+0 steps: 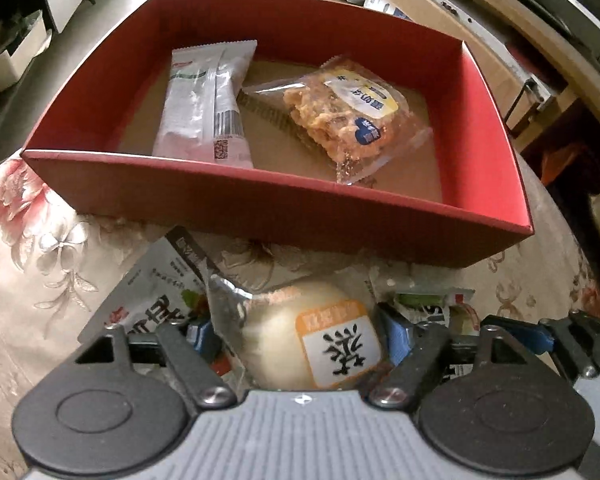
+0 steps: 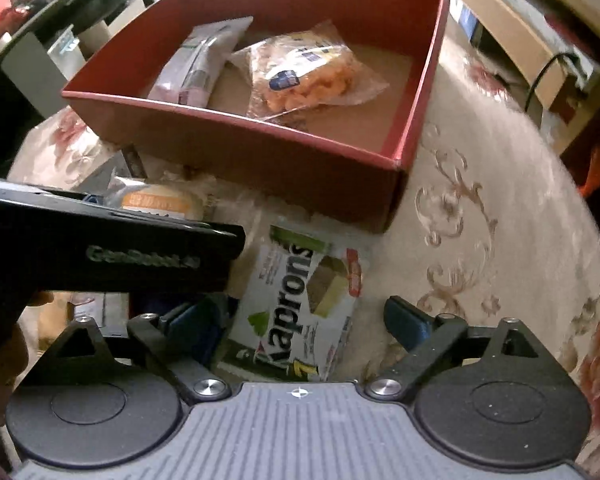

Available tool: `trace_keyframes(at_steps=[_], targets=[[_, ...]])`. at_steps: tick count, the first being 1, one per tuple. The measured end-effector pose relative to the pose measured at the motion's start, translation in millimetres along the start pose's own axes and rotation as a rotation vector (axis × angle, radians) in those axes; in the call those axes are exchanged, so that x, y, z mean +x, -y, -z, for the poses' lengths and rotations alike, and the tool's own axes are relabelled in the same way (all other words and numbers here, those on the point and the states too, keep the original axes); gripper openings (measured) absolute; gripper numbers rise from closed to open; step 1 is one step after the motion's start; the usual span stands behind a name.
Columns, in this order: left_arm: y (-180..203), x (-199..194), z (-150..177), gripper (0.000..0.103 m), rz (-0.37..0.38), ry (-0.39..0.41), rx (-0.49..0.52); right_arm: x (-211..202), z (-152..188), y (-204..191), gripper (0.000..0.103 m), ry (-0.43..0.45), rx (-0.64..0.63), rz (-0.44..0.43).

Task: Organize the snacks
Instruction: 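Carry the bread bun and Kaprons pack over the red box with both tools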

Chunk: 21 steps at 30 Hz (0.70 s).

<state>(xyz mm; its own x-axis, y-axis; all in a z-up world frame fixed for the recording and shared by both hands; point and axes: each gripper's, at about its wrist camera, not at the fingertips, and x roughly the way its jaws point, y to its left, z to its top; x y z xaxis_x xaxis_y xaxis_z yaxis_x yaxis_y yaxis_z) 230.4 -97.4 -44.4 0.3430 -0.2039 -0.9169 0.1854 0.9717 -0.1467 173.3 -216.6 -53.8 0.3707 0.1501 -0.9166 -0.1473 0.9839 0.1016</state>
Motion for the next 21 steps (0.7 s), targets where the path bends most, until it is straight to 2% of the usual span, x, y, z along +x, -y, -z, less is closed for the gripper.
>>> trace_keyframes(at_steps=[2,4,5,6,14,21], targets=[[3,-1,1,0.076,0.019,-0.003,0.015,1,3,-4,0.093,0.014,-0.027,0.022],[6,-2,4,0.073,0.041,-0.006,0.031,-4,7,-2,0.082,0.02,-0.051,0.03],[7,-3,6,0.072,0.032,-0.009,0.038,-8,10,1,0.071,0.023,-0.053,0.034],[7,-4,8,0.072,0.02,-0.006,0.048,-11,12,4,0.067,0.022,-0.049,0.034],[-12,-16,16,0.07,0.033,-0.003,0.021,-26,25,18,0.064,0.018,-0.021,0.031],[-21,-32,18,0.069,0.051,0.019,0.01,-51,19,19,0.064,0.102,0.007,0.016]])
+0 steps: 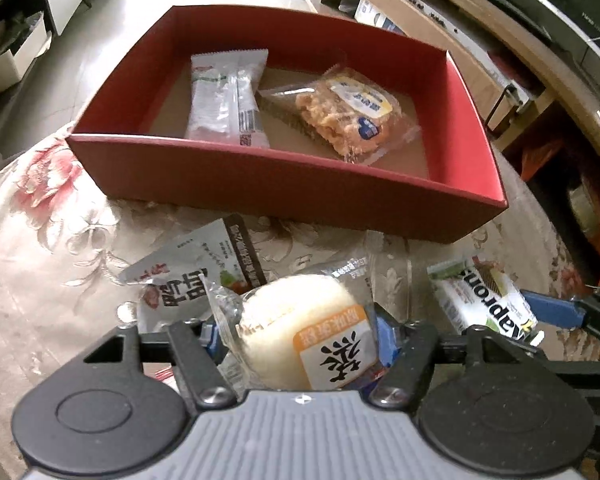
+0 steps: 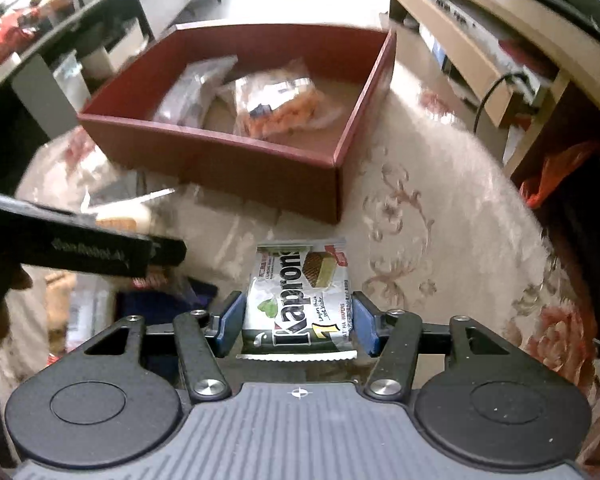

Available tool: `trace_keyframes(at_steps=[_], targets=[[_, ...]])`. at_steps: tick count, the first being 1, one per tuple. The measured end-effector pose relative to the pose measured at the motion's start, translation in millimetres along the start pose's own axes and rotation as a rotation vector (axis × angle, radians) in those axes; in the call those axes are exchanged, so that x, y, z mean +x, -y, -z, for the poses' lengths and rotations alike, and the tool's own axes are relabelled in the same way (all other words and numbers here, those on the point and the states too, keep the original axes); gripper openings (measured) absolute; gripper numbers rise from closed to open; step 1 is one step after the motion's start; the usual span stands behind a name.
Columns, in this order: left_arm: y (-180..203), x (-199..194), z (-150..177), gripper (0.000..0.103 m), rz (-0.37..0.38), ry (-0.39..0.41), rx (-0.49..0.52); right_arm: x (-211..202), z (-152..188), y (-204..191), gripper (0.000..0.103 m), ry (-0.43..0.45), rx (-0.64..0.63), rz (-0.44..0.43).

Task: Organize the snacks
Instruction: 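Carry the bread bun and Kaprons pack over the red box with both tools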

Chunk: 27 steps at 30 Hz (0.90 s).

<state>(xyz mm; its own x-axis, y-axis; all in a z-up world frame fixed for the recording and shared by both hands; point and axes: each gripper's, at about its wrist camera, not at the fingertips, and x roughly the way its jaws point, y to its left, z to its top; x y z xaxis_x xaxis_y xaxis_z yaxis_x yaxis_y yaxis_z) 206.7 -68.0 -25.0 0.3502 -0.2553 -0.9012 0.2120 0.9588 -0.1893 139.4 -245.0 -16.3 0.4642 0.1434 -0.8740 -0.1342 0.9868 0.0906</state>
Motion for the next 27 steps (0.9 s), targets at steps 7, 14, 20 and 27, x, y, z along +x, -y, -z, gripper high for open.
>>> trace_keyframes(at_steps=[7,14,20,27], targets=[[-10,-15,-1,0.069,0.017,0.019,-0.017,-6,-7,-9,0.064,0.04,-0.013,-0.005],[-16,-34,-7,0.069,0.048,0.066,-0.042,-27,-14,-12,0.064,0.114,0.001,-0.026],[-18,-44,-28,0.069,0.052,0.116,-0.072,-34,-35,-19,0.064,0.183,-0.005,-0.007],[-26,-38,-66,0.069,0.016,0.171,-0.115,-22,-70,-29,0.064,0.237,-0.027,0.027]])
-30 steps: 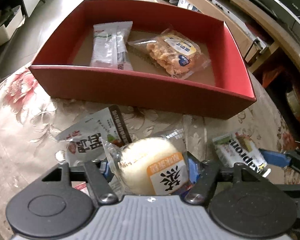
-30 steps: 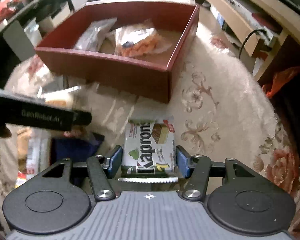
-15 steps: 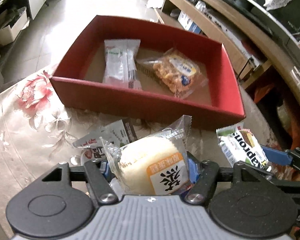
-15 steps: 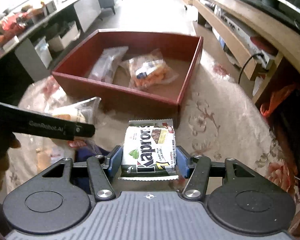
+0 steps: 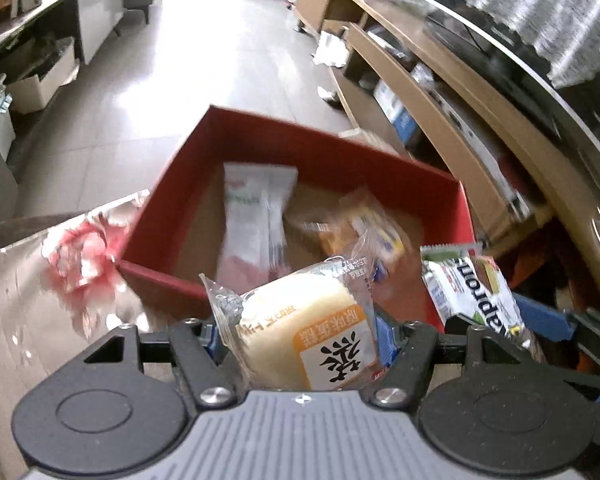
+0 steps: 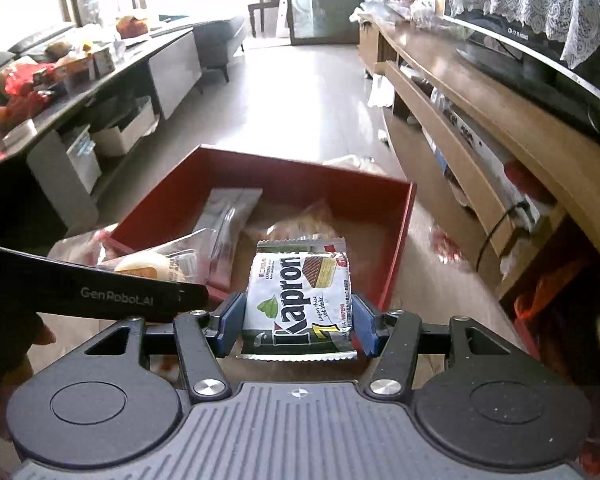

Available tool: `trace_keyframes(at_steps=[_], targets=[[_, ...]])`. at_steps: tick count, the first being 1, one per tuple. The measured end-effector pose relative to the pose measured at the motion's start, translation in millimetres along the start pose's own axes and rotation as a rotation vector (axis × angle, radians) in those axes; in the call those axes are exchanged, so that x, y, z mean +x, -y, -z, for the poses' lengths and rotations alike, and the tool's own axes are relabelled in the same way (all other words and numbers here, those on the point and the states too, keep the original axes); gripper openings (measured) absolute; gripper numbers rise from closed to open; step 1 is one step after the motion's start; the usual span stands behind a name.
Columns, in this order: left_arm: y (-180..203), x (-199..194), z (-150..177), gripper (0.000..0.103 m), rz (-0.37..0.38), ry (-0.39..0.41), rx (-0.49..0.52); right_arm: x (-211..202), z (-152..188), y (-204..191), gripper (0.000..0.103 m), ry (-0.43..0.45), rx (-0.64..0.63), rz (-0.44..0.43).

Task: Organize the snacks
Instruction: 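Carry the bread bun and Kaprons pack over the red box with both tools, then open both tools to drop the bun and Kaprons pack into the box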

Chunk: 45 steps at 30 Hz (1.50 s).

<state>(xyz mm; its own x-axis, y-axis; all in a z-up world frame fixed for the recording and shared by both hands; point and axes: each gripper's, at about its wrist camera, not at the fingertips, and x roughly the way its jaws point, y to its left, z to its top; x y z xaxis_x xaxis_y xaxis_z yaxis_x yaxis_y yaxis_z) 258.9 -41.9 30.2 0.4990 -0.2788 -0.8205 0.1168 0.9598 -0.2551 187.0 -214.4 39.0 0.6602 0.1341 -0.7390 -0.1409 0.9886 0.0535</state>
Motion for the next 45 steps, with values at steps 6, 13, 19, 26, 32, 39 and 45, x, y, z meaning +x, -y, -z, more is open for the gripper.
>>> trace_keyframes(at_steps=[6,13,19,26,32,39,45], targets=[[2,20,-25,0.069,-0.032,0.024,-0.002,28,-19,6,0.064,0.001,0.009,0.036],[7,49,-39,0.069,-0.057,0.022,0.008,54,-29,9,0.064,-0.012,0.016,0.036],[6,65,-42,0.069,-0.064,-0.006,0.009,70,-28,9,0.064,-0.039,0.013,0.05],[7,68,-40,0.072,-0.104,-0.007,0.025,76,-28,2,0.07,-0.058,-0.019,0.074],[6,59,-39,0.077,-0.115,0.014,0.018,73,-25,5,0.075,-0.062,-0.017,0.086],[8,47,-36,0.081,-0.155,0.048,0.021,67,-24,5,0.076,-0.052,-0.015,0.095],[5,35,-22,0.081,-0.169,0.046,0.018,60,-21,7,0.077,-0.041,0.001,0.107]])
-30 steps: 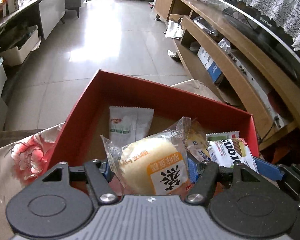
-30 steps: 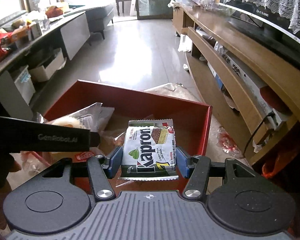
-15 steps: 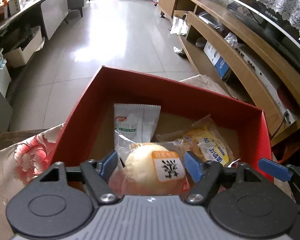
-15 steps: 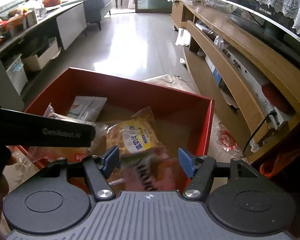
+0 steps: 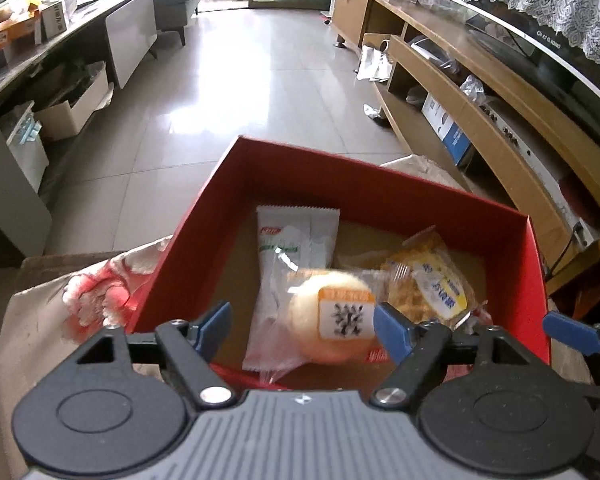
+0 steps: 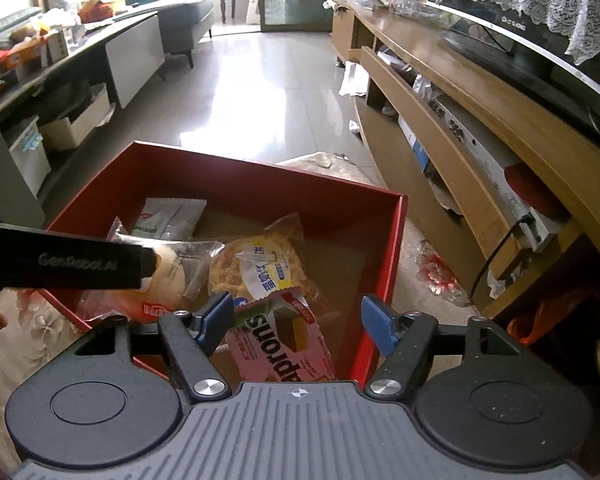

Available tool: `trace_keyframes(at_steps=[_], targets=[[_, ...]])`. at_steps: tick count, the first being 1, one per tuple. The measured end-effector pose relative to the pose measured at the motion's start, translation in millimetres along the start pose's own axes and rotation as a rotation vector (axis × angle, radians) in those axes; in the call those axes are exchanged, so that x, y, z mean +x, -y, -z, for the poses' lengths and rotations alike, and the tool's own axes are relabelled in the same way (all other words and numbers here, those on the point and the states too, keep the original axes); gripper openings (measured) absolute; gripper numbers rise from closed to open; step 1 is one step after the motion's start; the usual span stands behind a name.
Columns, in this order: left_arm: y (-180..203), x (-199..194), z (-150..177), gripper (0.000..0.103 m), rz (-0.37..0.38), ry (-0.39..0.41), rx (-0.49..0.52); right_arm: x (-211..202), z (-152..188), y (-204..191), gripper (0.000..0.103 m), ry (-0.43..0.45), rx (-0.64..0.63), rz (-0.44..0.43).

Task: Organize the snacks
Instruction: 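Open both tools to drop the bun and Kaprons pack into the box, then move the left tool to the white-red wafer packet while the right tool reaches the sausage pack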

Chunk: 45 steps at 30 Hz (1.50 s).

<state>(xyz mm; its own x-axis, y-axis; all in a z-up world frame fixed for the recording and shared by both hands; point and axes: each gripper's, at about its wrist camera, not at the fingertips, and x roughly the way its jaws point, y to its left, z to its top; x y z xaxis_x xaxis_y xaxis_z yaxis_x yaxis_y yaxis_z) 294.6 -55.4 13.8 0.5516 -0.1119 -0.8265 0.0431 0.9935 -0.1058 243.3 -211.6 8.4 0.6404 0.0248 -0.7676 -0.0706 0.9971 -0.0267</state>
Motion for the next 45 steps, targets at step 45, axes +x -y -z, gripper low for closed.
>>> trace_keyframes(at_steps=[45], targets=[[-16,-46,154,0.084,0.088,-0.244,-0.067,-77,105,-21,0.083,-0.081,-0.05,-0.03]])
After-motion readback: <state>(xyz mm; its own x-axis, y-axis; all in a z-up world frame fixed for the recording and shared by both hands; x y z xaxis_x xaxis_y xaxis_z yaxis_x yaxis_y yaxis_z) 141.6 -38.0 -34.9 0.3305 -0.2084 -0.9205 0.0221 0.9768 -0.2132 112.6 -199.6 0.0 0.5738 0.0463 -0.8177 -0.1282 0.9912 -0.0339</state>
